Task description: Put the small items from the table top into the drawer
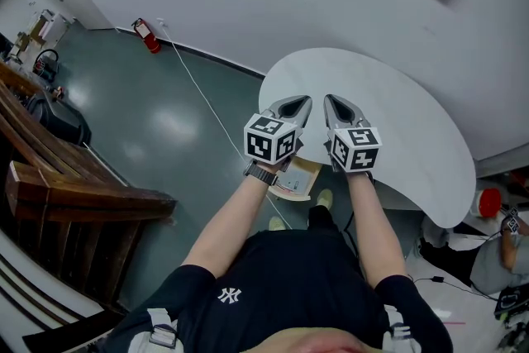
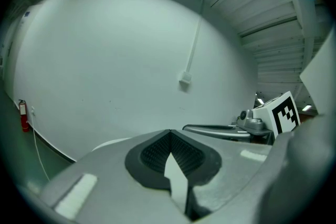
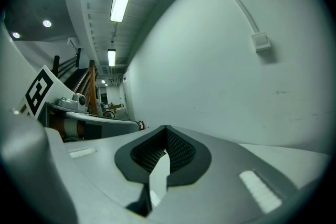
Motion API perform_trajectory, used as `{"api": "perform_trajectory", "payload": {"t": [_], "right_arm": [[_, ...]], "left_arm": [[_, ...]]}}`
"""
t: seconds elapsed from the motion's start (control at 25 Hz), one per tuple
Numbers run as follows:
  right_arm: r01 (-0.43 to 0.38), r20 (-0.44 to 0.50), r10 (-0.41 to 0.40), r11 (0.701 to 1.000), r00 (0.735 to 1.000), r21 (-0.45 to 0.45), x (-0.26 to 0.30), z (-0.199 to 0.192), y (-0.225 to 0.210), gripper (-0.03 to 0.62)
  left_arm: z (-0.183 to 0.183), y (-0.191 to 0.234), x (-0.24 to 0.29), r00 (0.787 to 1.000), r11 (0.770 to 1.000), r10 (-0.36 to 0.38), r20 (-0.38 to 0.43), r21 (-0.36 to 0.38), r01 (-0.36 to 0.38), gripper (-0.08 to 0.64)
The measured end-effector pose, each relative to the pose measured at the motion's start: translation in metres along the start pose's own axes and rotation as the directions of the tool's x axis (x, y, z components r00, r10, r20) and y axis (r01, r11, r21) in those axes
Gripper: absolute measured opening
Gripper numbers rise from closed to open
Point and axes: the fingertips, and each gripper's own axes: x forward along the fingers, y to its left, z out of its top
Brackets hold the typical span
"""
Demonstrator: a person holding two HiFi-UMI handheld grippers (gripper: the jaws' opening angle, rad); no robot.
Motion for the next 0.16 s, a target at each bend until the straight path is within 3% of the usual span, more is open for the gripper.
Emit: {"api": "perform_trajectory", "payload": {"t": [0.16], "right_arm": [[0.003,0.005,-0.003,1.000,1.000,0.005,0.0000,-0.0006,-0.0014,0.020]], "left_arm": [[0.0022,0.0021,-0.0011,1.000,1.000,0.002,0.009,0.000,-0.002,0.000]]}}
